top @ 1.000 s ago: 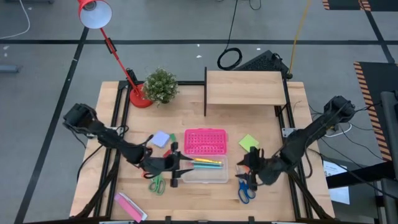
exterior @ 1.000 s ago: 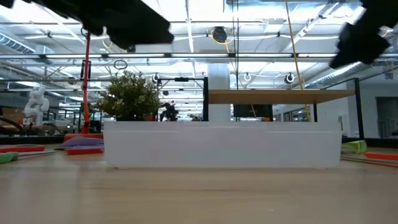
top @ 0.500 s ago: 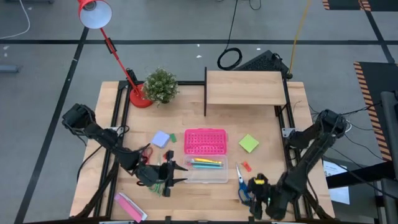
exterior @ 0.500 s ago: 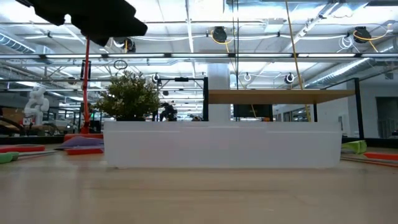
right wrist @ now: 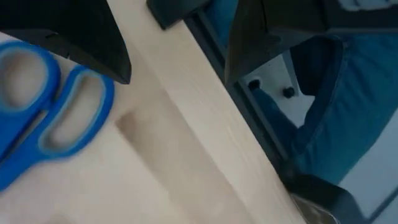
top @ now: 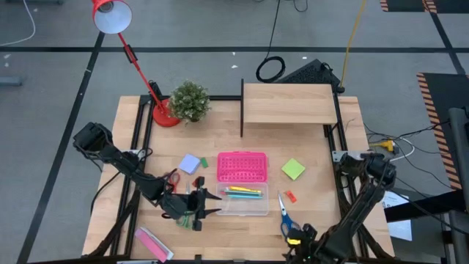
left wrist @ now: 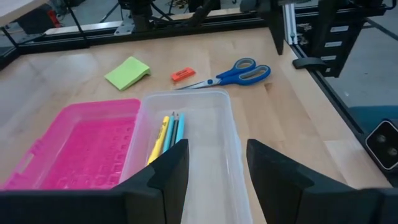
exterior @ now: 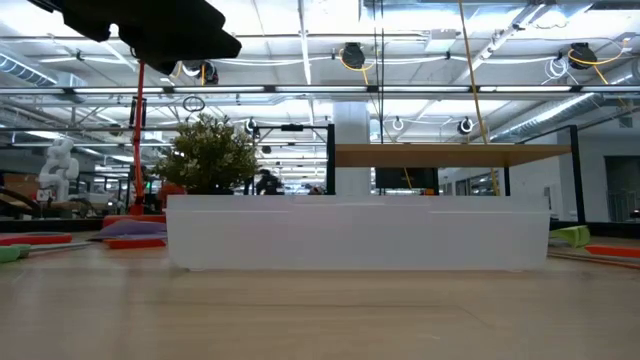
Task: Pack school essentials
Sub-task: Put the blue scissors into the pink supply box, then put the green scissors into the pink supply box
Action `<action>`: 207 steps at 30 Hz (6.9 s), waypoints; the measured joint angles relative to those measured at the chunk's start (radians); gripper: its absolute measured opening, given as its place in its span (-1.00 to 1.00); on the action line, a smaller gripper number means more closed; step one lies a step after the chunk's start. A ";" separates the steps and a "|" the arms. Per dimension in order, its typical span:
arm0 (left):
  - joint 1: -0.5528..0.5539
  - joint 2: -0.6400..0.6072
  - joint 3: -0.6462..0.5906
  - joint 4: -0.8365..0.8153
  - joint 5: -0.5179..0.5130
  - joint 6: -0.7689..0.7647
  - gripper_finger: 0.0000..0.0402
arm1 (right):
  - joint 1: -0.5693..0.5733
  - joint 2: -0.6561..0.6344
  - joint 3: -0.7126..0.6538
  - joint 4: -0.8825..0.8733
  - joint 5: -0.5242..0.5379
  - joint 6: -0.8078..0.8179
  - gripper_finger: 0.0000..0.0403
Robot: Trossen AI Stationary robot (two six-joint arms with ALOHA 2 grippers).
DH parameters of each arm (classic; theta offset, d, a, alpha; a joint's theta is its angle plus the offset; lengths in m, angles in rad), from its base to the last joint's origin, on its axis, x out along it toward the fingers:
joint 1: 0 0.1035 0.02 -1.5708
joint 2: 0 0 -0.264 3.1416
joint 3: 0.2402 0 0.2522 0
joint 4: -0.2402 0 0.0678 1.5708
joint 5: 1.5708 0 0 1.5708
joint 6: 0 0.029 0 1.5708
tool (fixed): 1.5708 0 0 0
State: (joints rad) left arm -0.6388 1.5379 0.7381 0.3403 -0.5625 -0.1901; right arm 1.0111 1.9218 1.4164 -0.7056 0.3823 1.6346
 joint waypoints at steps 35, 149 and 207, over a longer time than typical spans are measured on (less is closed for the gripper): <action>0.018 0.000 0.000 0.023 0.002 0.031 -0.19 | -0.065 -0.009 -0.307 0.195 -0.010 0.182 0.25; 0.081 -0.410 0.000 -0.203 -0.172 0.147 -0.19 | -0.652 -0.213 -0.400 0.481 -0.429 -1.305 -0.65; -0.293 -0.002 0.030 -0.664 0.325 -0.732 -0.18 | -0.309 -0.409 -0.401 0.623 0.093 -1.108 -0.03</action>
State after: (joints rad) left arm -0.9313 1.5359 0.7681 -0.3237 -0.2371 -0.9222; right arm 0.7026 1.5127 1.0157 -0.0826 0.4751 0.5271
